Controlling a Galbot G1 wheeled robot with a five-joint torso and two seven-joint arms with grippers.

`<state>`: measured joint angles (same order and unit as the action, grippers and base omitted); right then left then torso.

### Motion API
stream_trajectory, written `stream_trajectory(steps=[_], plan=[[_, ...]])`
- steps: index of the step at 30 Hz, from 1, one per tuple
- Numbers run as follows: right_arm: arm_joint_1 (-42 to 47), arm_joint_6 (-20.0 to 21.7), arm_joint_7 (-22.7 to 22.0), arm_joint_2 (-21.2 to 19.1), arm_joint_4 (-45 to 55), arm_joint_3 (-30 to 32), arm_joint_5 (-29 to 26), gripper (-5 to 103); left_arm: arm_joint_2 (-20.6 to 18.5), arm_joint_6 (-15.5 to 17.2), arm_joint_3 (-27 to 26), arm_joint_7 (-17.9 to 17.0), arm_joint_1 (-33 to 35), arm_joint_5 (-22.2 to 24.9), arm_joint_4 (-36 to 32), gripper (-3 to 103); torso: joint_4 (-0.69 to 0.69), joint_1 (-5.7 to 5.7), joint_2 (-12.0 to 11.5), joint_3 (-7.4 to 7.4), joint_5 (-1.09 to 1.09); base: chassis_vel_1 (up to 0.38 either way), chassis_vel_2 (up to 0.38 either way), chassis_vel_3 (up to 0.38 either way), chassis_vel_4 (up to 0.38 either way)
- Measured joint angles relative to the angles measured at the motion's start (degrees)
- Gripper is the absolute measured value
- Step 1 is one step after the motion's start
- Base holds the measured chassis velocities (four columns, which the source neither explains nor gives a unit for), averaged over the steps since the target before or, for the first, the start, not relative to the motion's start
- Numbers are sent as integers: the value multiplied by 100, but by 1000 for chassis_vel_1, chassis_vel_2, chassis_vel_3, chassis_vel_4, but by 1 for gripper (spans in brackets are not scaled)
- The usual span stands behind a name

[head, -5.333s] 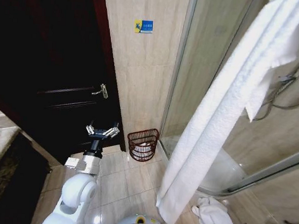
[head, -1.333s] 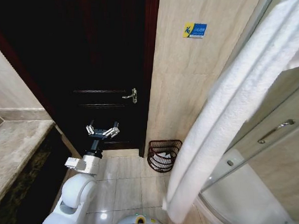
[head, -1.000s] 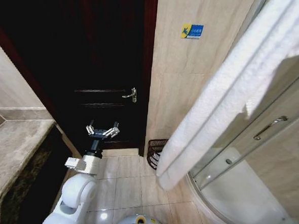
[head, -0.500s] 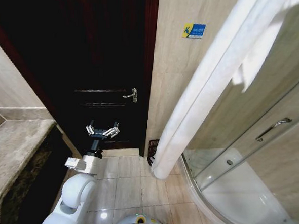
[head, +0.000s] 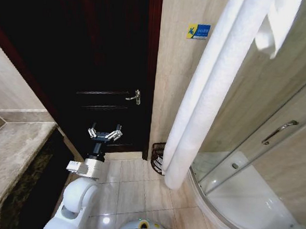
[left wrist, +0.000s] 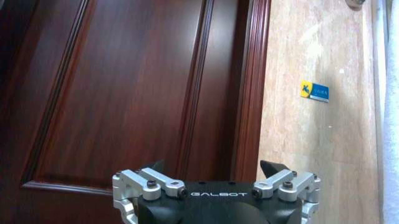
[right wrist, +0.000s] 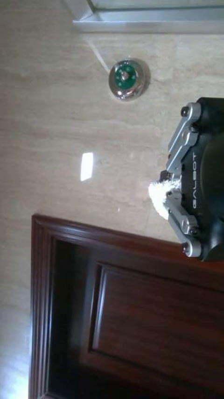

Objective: Discard the used towel into the hamper.

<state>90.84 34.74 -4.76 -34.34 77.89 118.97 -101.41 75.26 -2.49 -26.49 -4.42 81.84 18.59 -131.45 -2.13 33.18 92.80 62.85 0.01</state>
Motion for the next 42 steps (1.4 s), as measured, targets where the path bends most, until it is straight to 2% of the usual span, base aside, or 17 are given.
stream_trajectory(steps=[7,14,23,32,36,42], plan=[[10,-16,38,-274,-371,-2,194,2,0,0,0,0,0,0,0,100,0,1,0,0,-1,0,0,0,0],[-56,-16,66,-301,-401,5,229,2,0,0,0,0,0,0,0,100,0,21,40,15,-1,0,0,0,0],[-56,-14,140,-317,-503,8,352,2,0,0,0,0,0,0,0,100,-1,193,407,212,0,0,0,0,0],[77,-96,241,-608,-983,-41,903,2,0,0,0,0,0,0,0,100,-1,410,863,450,-2,0,0,0,0],[203,-171,243,-669,-1150,-185,1151,2,0,0,0,0,0,0,0,100,-1,473,994,520,-1,0,0,0,0],[364,-260,235,-744,-1370,-278,1239,2,0,0,0,0,0,0,0,100,-1,498,1034,544,1,0,0,0,0]])
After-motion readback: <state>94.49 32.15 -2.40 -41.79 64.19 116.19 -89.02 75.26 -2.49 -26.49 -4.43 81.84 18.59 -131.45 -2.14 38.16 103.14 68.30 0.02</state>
